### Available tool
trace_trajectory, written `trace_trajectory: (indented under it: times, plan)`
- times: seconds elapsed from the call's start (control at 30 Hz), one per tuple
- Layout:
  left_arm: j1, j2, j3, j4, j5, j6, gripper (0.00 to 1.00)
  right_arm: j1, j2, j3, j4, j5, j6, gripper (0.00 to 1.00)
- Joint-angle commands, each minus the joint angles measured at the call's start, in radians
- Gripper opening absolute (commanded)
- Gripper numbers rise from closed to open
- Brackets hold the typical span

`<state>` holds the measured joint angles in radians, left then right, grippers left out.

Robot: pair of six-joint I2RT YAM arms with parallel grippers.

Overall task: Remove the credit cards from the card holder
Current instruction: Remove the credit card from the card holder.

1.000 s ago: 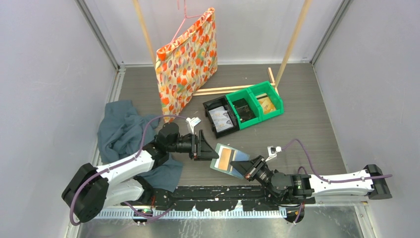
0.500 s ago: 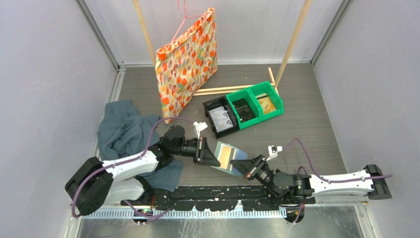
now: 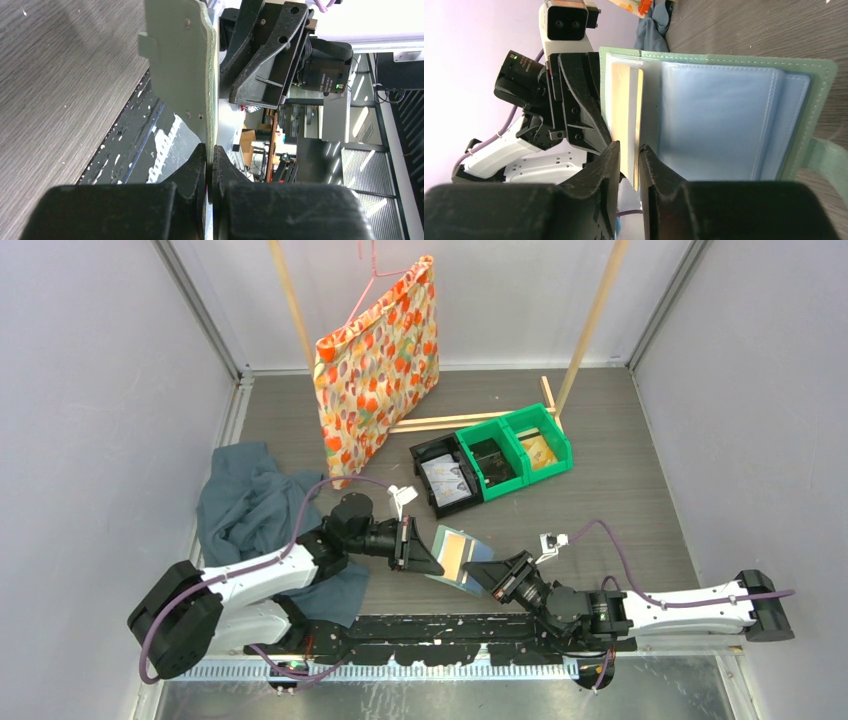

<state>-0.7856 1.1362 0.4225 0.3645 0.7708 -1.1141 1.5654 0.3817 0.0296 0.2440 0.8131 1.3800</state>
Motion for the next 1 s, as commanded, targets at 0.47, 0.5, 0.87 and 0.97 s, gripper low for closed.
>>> trace_trajectory:
  times: [0.47, 0.5, 0.87, 0.97]
  plan:
    - [-0.001, -0.034, 0.036, -0.013, -0.016, 0.033, 0.01, -0.005, -0.042, 0.045, -0.049, 0.037, 0.027, 0.48]
    - [-0.001, -0.036, 0.036, -0.013, -0.015, 0.034, 0.01, -0.005, -0.039, 0.044, -0.043, 0.038, 0.023, 0.48]
    - [-0.001, -0.041, 0.029, 0.036, 0.002, -0.002, 0.00, -0.005, 0.005, 0.012, 0.039, 0.040, 0.021, 0.52]
    - [-0.001, -0.045, 0.025, 0.054, 0.013, -0.014, 0.01, -0.005, -0.007, -0.008, 0.060, 0.041, 0.025, 0.53]
